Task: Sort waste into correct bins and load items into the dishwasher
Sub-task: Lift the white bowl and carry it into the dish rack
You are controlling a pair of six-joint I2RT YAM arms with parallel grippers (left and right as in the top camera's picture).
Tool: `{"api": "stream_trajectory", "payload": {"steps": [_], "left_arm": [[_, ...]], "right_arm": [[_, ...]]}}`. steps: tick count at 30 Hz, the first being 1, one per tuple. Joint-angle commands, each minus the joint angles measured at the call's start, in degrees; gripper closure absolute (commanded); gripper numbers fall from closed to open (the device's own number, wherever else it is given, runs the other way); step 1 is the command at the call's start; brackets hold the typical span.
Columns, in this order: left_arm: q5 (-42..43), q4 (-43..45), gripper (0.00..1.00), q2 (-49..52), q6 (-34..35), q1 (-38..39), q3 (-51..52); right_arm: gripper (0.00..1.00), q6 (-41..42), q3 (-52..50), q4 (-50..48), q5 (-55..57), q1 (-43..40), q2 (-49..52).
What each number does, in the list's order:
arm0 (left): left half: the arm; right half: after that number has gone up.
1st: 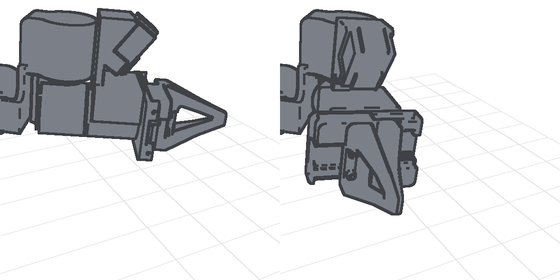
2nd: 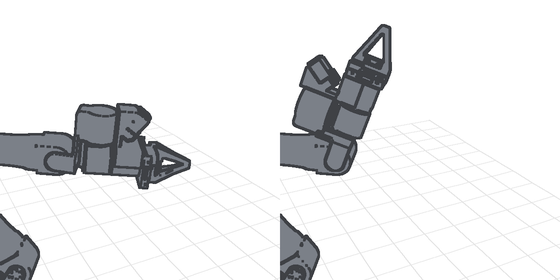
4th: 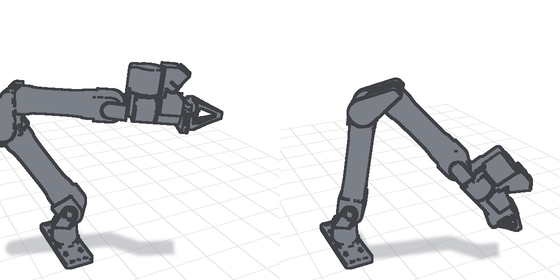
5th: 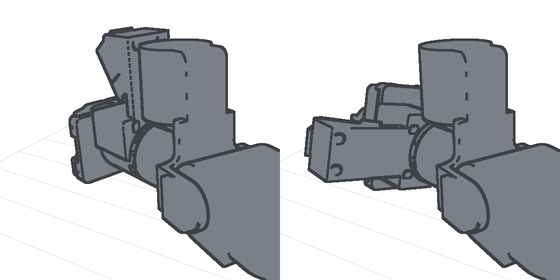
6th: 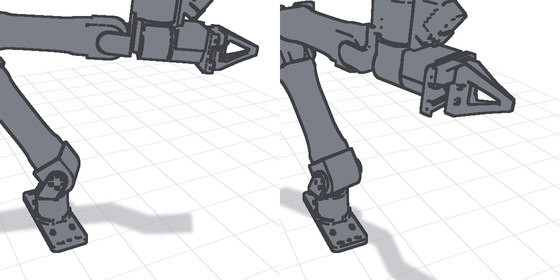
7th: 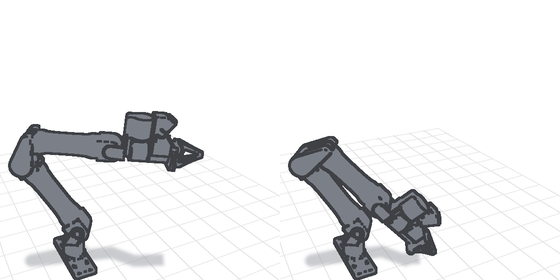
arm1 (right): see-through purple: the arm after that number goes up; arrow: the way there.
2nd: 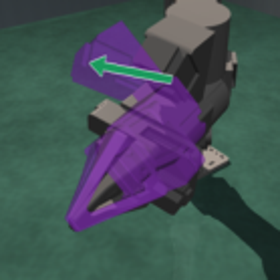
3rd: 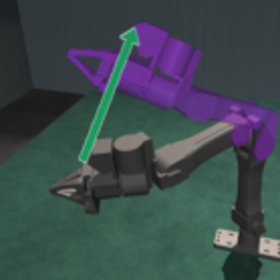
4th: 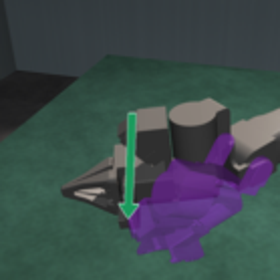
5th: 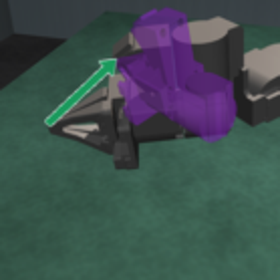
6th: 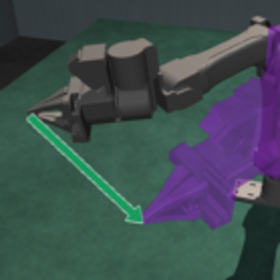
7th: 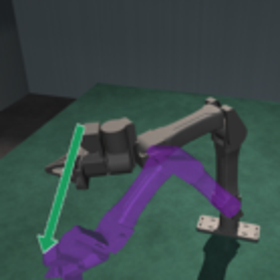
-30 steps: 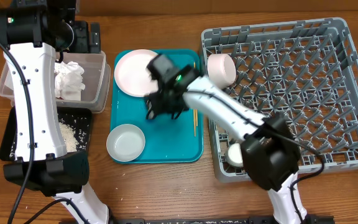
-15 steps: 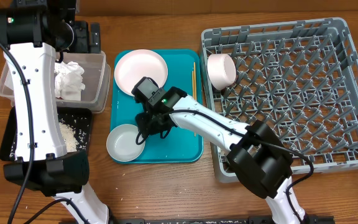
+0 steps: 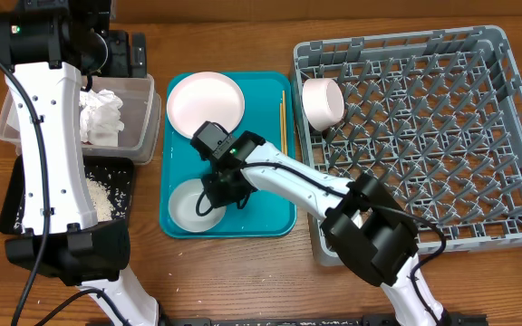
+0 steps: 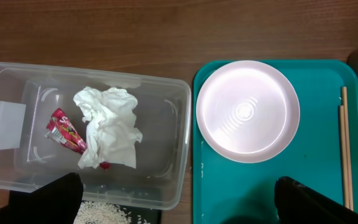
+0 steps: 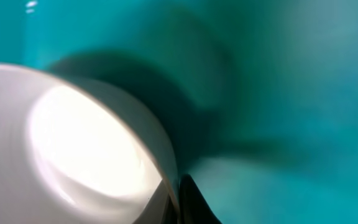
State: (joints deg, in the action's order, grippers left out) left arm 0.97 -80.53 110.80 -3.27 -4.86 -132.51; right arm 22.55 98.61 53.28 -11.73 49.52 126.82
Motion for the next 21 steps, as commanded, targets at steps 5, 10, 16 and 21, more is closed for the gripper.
{"api": "stream_trajectory", "payload": {"steps": [5, 10, 16, 21], "left_arm": [[-0.55, 0.22, 0.0, 0.52, 0.7, 0.37, -1.03], [-0.55, 0.22, 0.0, 0.52, 0.7, 0.37, -1.03], [-0.55, 0.22, 0.0, 0.52, 0.7, 0.37, -1.03], [-0.55, 0.22, 0.0, 0.52, 0.7, 0.37, -1.03]], "right_arm": [[0.96, 0.02, 15.23, 15.21, 22.6, -9.68, -11.15], [0.96, 0.04, 23.26, 20.2, 36.35, -16.02, -19.54], [0.96, 0.02, 25.44, 17.64, 49.46, -27.91, -30.51], [0.96, 0.07, 25.44, 18.21, 62.99, -34.99, -35.12]]}}
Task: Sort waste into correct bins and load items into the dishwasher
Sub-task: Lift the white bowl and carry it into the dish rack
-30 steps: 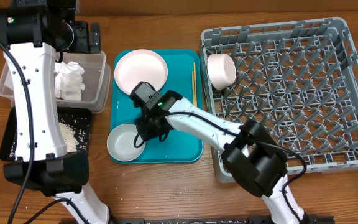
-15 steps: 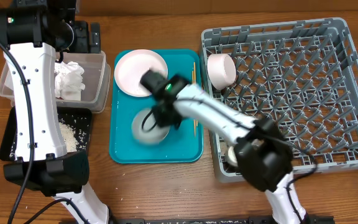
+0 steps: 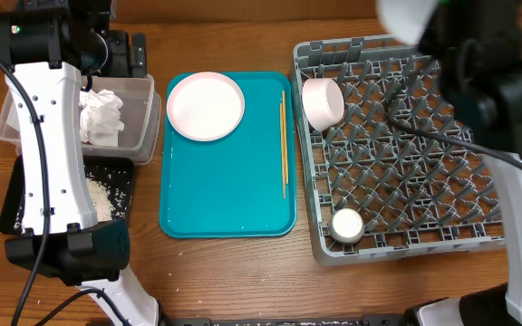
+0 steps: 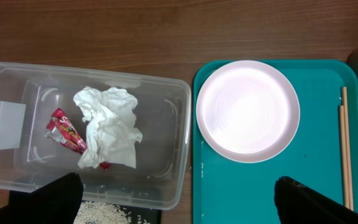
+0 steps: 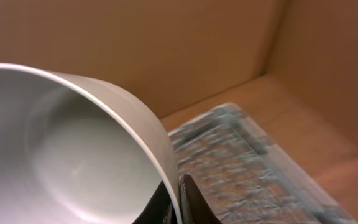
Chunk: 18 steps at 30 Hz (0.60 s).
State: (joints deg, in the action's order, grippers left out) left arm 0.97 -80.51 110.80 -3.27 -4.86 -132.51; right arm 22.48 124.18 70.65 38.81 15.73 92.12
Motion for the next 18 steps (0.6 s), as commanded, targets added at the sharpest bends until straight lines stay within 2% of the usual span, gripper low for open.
{"api": "stream_trajectory", "payload": {"steps": [1, 5, 8, 14, 18], "left_arm": [[-0.55, 0.2, 0.0, 0.52, 0.7, 0.37, -1.03], [-0.55, 0.2, 0.0, 0.52, 0.7, 0.37, -1.03], [-0.55, 0.2, 0.0, 0.52, 0.7, 0.37, -1.03], [-0.55, 0.2, 0.0, 0.52, 0.7, 0.37, -1.03], [-0.55, 0.2, 0.0, 0.52, 0.7, 0.37, -1.03]], "right_arm": [[0.96, 0.15, -0.13, 1.9, 15.91, -0.76, -0.39], [0.96, 0.79, -0.35, 6.03, 19.28, 2.47, 1.51], [0.96, 4.24, -1.03, 10.58, 20.35, 5.16, 4.09], [0.96, 16.46, -1.44, 26.51, 22.29, 9.44, 13.86], [0.96, 16.85, -4.9, 26.4, 21.59, 12.15, 19.02]]}}
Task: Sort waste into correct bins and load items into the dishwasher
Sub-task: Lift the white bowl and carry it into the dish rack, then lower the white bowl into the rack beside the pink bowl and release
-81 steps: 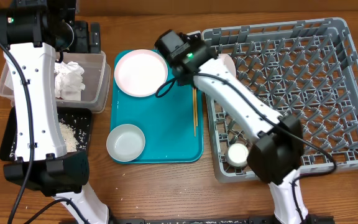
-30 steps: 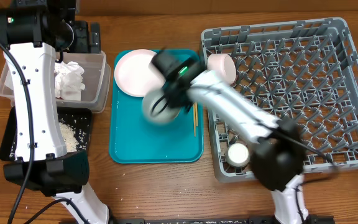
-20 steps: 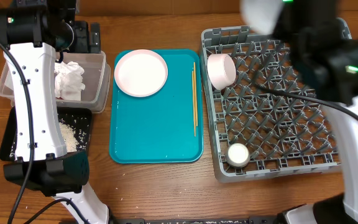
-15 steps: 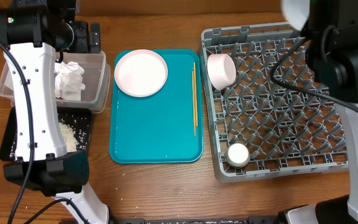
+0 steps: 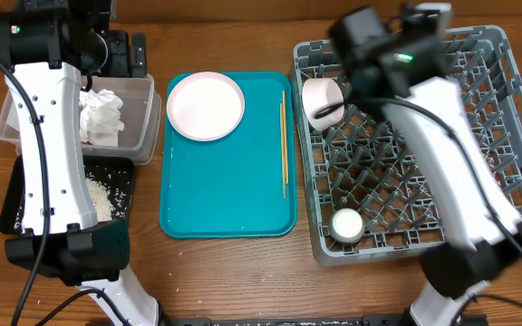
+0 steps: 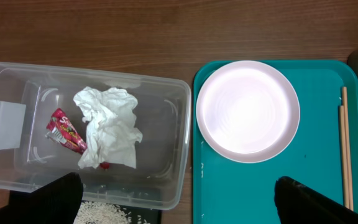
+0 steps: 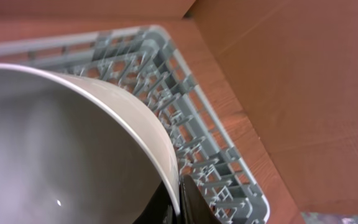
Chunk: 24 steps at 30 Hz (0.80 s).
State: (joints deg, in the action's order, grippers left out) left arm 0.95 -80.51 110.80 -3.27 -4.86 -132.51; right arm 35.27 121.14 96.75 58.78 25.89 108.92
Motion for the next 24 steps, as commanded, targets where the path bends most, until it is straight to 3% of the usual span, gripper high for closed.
{"api": "stream_trajectory", "payload": {"steps": [1, 11, 24], "left_arm": [[-0.52, 0.2, 0.0, 0.52, 0.7, 0.37, -1.03], [-0.52, 0.2, 0.0, 0.52, 0.7, 0.37, -1.03], [-0.52, 0.2, 0.0, 0.52, 0.7, 0.37, -1.03]], "right_arm": [[0.96, 4.57, -2.64, 0.31, 1.64, 2.67, 3.06], [0.96, 10.69, -15.43, 0.33, 4.13, 7.04, 6.1], [0.96, 15.56, -20.85, 0.35, 3.32, 10.8, 6.1]]}}
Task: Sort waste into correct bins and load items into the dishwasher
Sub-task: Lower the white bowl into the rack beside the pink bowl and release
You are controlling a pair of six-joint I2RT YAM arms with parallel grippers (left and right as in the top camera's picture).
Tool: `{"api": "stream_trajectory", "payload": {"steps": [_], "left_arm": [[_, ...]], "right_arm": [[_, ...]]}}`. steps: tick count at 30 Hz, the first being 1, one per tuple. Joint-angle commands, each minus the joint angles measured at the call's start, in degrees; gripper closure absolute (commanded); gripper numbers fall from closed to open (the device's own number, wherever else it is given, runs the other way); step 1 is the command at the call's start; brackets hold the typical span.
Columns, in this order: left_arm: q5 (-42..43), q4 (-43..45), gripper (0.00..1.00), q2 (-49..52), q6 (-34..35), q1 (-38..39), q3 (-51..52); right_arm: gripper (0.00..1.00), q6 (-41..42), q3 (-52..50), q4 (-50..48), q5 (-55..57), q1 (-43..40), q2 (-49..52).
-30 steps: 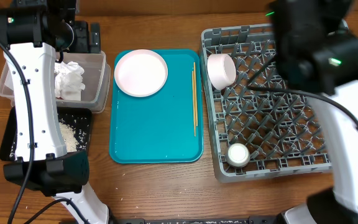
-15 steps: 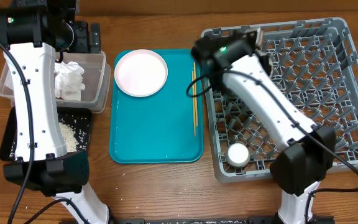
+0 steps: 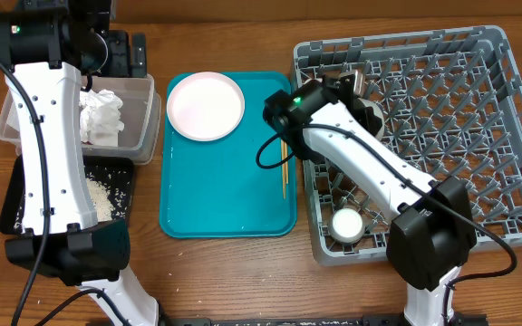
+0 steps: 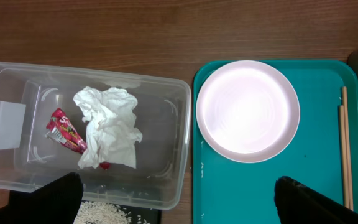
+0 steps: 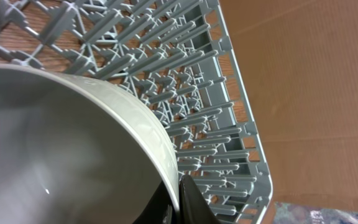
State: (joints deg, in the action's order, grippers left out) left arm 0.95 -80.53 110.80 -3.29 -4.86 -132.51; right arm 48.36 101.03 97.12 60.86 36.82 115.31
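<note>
A white bowl [image 5: 61, 143] fills the right wrist view, its rim pinched in my right gripper [image 5: 178, 198], which is shut on it. Beyond it lie the tines of the grey dishwasher rack [image 5: 197, 93]. From overhead, the right arm [image 3: 352, 154] reaches over the back left of the rack [image 3: 478, 136] and hides the bowl. A pink plate [image 3: 206, 106] and a pair of chopsticks [image 3: 284, 154] lie on the teal tray [image 3: 225, 199]. My left gripper [image 4: 179, 202] hangs open above the clear bin [image 4: 17, 81], which holds a crumpled tissue [image 4: 107, 124] and a red wrapper [image 4: 66, 132].
A small white cup [image 3: 346, 223] stands upside down at the rack's front left. A black tray of spilled rice [image 3: 107, 195] sits in front of the clear bin. The left arm [image 3: 48, 136] stands over the table's left side.
My right arm has dropped lower over the rack's back left with the bowl still pinched, and now covers the pink cup lying there. The left arm has not moved.
My right gripper was first on the bowl's rim at the tray's front left. Then the bowl was off the tray, held high above the rack. Then it hung over the rack's back left, and now it sits close above the tines.
</note>
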Motion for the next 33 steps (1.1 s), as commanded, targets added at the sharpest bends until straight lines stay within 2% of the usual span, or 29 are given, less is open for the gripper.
{"api": "stream_trajectory", "payload": {"steps": [1, 4, 11, 16, 28, 33], "left_arm": [[-0.52, 0.22, 0.0, 0.52, 0.72, 0.37, -1.03], [-0.52, 0.22, 0.0, 0.52, 0.72, 0.37, -1.03], [-0.52, 0.22, 0.0, 0.52, 0.72, 0.37, -1.03], [-0.52, 0.22, 0.0, 0.52, 0.72, 0.37, -1.03], [-0.52, 0.22, 0.0, 0.52, 0.72, 0.37, -1.03], [-0.52, 0.22, 0.0, 0.52, 0.72, 0.37, -1.03]], "right_arm": [[0.96, 2.75, -1.38, -0.02, 1.18, -0.13, -0.28], [0.96, 3.65, -3.32, 0.0, 2.99, -0.13, -0.28], [0.96, 10.6, -3.85, -0.02, 19.47, -0.15, -0.31], [0.96, 10.84, -3.85, -0.02, 26.58, -0.17, -0.31], [0.96, 13.79, -4.61, 0.0, 12.22, 1.75, -0.31], [0.96, 16.81, -7.52, -0.17, 10.45, 1.86, -0.31]]}}
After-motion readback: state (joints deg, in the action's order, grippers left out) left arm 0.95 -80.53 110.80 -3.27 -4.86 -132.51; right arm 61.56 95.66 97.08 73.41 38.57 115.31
